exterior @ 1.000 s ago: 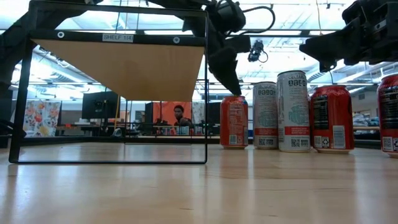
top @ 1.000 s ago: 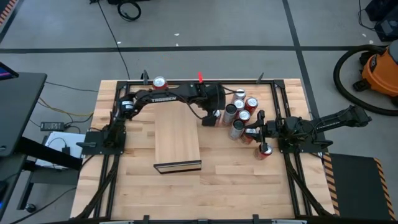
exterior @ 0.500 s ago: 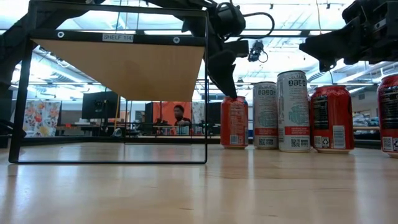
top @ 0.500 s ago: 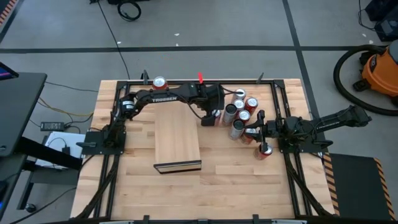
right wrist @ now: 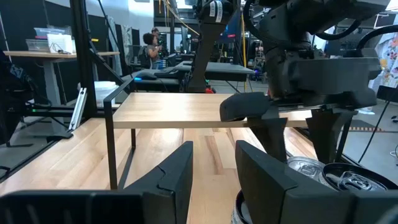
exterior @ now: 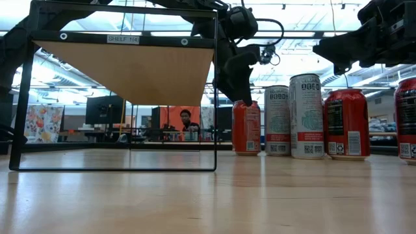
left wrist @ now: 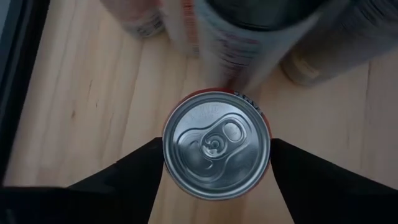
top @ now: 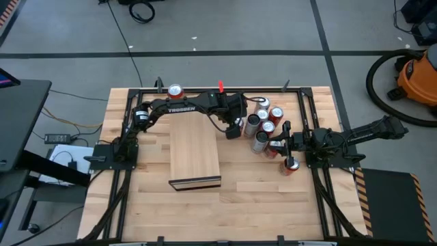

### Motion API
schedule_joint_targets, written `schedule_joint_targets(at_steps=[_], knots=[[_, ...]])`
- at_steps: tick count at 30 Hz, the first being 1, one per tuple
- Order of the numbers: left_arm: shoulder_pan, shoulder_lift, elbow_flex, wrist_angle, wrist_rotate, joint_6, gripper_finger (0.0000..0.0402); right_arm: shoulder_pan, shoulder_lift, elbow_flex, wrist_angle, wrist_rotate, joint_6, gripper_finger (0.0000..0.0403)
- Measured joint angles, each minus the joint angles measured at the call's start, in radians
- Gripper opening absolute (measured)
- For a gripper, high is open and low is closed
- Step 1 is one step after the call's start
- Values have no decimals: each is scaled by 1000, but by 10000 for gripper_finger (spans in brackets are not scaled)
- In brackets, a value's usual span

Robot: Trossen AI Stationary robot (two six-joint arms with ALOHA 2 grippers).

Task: Place canned beverage on shelf
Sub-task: Align the orange soda can with the other orange soda can on the shelf

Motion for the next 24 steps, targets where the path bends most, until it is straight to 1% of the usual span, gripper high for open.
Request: schedule_joint_targets(at_steps=[2, 4, 8, 15, 20, 24], knots=[[-4, -1, 0, 0, -17, -74, 288, 0, 0, 0, 0, 0, 0, 130], [-14, -1, 0, -1, -60, -131, 288, 0, 0, 0, 0, 0, 0, 130], [-38, 0, 0, -5, -154, -163, 288, 0, 0, 0, 0, 0, 0, 130], [-60, 0, -1, -3, -183, -137, 294, 0, 0, 0, 0, 0, 0, 130], [-50, 1, -1, -7, -183, -100, 324, 0, 0, 0, -1, 0, 0, 130], [-42, 1, 30, 1, -180, -53, 352, 0, 0, 0, -1, -1, 0, 130]])
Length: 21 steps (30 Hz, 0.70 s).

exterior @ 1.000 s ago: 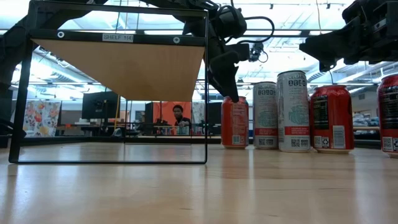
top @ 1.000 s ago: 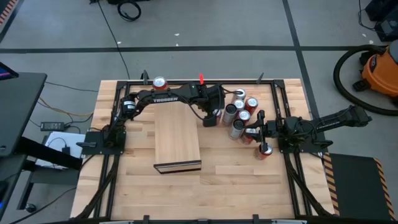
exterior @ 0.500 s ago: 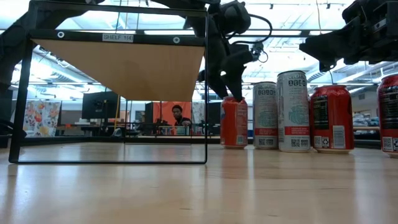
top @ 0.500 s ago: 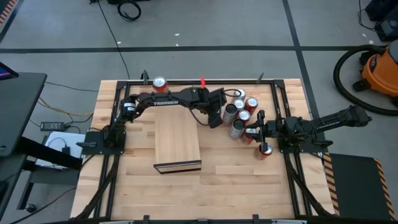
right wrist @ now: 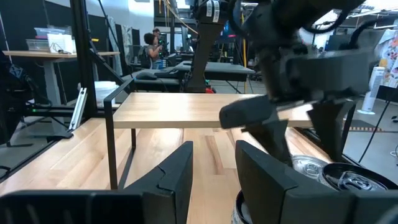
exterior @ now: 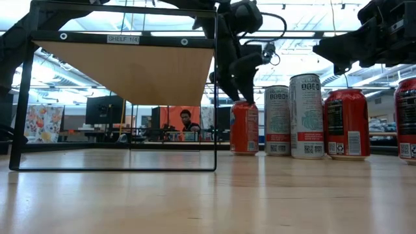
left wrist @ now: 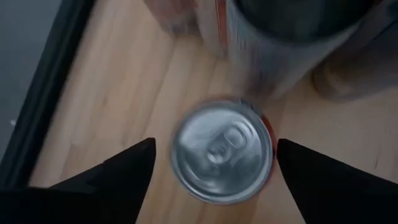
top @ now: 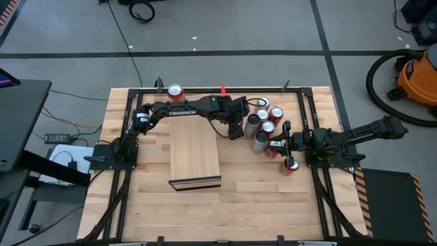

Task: Place canned beverage on shelf
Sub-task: Align the orange soda can with the other orange soda can on the shelf

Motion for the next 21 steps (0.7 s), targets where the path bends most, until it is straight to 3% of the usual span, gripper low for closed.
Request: schedule_joint_targets(at_steps=[4, 10, 14, 21], knots=[[13, 0, 31, -3, 35, 91, 358, 0, 0, 0, 0, 0, 0, 130], [54, -2, 42, -22, 282, 271, 359, 0, 0, 0, 0, -6, 0, 130], [70, -3, 35, -25, 297, 423, 359, 0, 0, 0, 0, -15, 0, 130], [79, 6, 34, -30, 312, 494, 359, 0, 0, 0, 0, -15, 0, 130]])
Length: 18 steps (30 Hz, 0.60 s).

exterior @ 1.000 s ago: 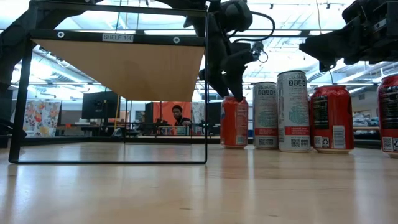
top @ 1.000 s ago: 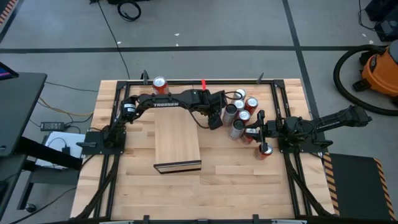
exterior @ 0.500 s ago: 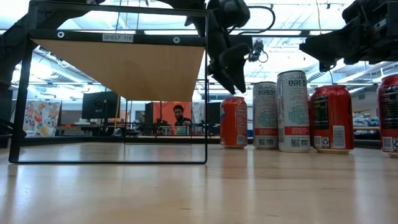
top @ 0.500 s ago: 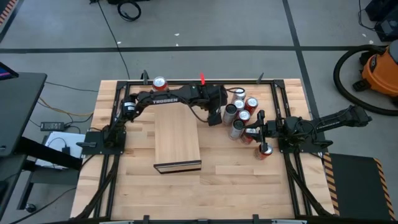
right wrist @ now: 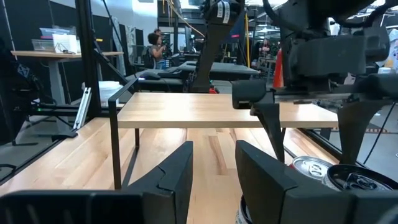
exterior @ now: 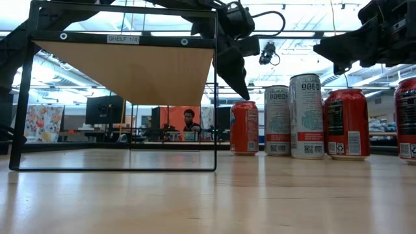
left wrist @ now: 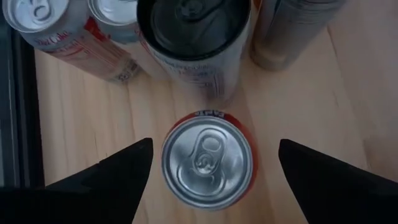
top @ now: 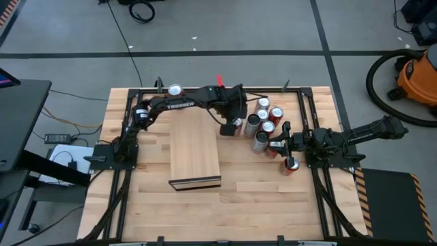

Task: Place canned beverage on shelf
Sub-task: Align the orange soda can with the other orange soda can on the shelf

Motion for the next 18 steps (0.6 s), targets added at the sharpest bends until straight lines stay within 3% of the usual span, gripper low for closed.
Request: schedule_joint_targets(at_steps=[18], knots=[[-16, 36, 19, 4, -34, -50, 348, 0, 0, 0, -1, -2, 0, 130]])
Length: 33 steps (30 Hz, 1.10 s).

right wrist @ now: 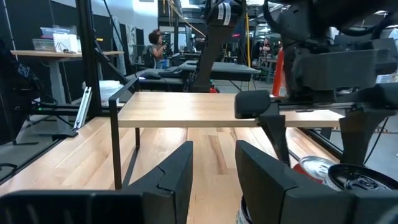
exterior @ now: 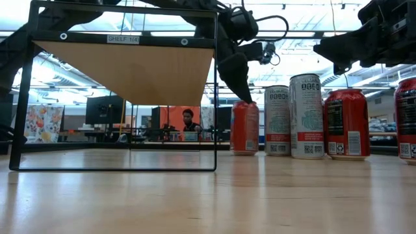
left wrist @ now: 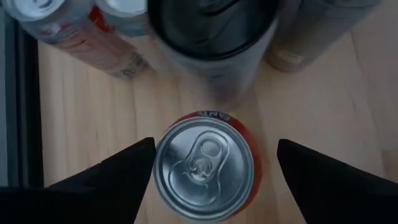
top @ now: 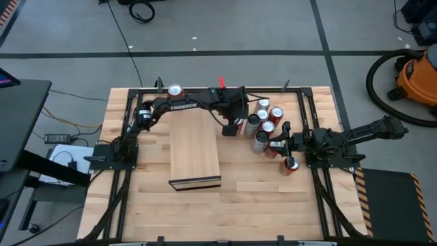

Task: Place canned beverage on shelf
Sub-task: Align the orange soda can with the other orange soda can on the shelf

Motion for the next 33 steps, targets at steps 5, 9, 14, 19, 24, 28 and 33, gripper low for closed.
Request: schedule_joint_targets(at_steps=[5, 9, 14, 19, 24, 28, 33], knots=[[-32, -5, 0, -9, -77, 43, 348, 0, 0, 0, 0, 0, 0, 130], [-36, -8, -2, -18, -98, 51, 347, 0, 0, 0, 1, 0, 0, 130], [-17, -10, -2, -29, -100, 37, 347, 0, 0, 0, 1, 0, 0, 130], [-13, -10, 23, -34, -99, 36, 347, 0, 0, 0, 1, 0, 0, 130], [-16, -14, 58, -29, -95, -2, 348, 0, 0, 0, 1, 0, 0, 130], [8, -15, 67, -34, -94, -64, 350, 0, 0, 0, 2, 0, 0, 130], [39, -4, 61, -52, -82, -124, 351, 0, 0, 0, 4, 1, 0, 130]])
